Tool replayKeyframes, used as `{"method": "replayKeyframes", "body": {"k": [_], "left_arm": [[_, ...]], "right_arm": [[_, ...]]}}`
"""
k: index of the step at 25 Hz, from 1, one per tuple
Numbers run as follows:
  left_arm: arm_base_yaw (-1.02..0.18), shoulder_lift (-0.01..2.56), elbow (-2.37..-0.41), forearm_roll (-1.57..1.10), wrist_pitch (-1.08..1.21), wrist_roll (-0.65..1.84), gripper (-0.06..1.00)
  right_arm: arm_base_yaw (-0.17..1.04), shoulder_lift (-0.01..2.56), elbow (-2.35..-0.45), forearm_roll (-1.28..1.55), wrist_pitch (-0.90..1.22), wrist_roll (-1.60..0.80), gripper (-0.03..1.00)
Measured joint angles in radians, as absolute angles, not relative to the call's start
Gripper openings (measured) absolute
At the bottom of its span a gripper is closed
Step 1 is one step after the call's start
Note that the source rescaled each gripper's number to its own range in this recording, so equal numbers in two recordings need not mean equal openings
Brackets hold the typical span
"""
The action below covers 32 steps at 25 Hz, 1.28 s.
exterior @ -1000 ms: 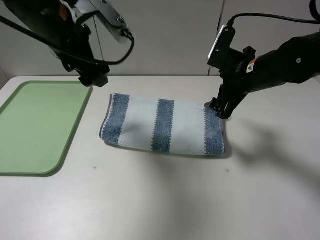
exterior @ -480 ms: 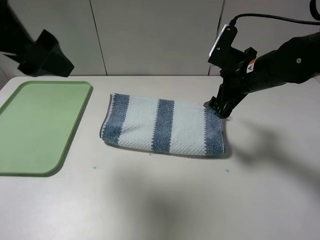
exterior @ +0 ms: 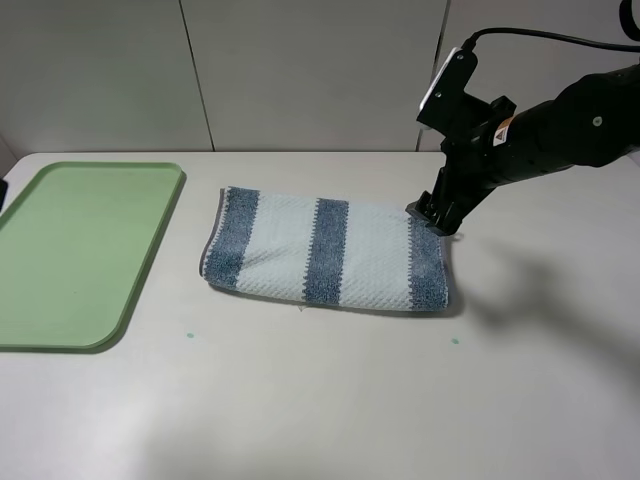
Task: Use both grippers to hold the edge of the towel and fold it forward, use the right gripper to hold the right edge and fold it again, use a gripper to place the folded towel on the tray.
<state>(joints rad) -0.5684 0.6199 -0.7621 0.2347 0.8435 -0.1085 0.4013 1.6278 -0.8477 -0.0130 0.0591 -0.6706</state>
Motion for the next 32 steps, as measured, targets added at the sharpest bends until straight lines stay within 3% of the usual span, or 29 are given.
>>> {"method": "replayKeyframes", "body": {"k": [9,20,32], "left_arm": [[-0.568,0.387,-0.66,0.235,0.908,-0.109,1.0],[-0.568,0.369,-0.658,0.235,0.911,-0.109,1.0],[-0.568,0.369,-0.658,0.235,0.911,-0.109,1.0]], "right_arm": [[0.401,1.628,-0.848,-0.012,0.057,-0.661,1.0],[0.401,1.628,-0.848,0.009,0.057,-0.609,1.0],[0.401,1.628,-0.848,0.024,0.069,-0.057,1.0]]}}
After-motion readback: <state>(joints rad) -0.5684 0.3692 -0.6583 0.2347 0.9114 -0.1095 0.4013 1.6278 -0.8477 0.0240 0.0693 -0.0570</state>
